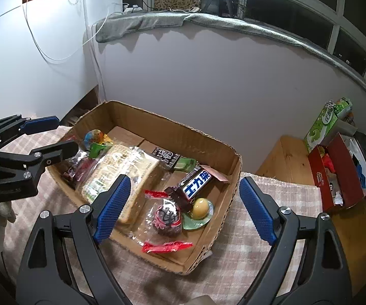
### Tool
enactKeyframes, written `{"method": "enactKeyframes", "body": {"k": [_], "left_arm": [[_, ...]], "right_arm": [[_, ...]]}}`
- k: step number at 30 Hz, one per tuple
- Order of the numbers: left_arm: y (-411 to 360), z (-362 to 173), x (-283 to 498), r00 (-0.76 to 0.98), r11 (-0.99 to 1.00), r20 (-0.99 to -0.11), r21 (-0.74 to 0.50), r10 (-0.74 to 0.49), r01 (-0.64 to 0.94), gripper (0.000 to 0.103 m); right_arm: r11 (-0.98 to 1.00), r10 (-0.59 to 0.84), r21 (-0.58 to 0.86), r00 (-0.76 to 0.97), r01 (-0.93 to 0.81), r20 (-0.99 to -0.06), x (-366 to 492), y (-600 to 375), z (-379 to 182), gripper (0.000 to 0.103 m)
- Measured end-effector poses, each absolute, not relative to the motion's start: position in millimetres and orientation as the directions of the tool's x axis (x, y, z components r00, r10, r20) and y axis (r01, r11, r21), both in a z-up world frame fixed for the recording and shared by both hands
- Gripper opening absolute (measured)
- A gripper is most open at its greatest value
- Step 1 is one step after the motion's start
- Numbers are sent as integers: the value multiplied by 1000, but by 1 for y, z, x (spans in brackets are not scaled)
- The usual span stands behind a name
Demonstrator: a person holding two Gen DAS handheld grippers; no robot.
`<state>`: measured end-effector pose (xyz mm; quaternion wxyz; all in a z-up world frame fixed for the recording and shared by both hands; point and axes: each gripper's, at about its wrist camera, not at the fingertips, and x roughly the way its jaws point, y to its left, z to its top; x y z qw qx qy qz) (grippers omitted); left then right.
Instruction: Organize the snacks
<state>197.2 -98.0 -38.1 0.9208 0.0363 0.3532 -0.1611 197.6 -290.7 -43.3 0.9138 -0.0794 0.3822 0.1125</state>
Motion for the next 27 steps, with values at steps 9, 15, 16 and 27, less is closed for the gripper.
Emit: {"method": "enactKeyframes", "body": {"k": [9,15,16,27], "left_arm": [[-85,-23,167,741,951,-614,-55,-272,304,68],[-81,-18,148,762,954,-591,-44,-265,297,70],[-80,-17,144,766,955,-587,-41,-261,294,70],[-71,-16,102,797,962,-551,-42,-246,268,74]], "right_arm": [[966,154,-52,723,-254,-674,163,-288,-30,90],[967,160,-46,742,-249,-651,139,-286,-21,90],[968,159,-48,745,-248,-648,136,-285,-20,90],[970,169,-36,777,-240,-607,85,-280,-14,94]]}}
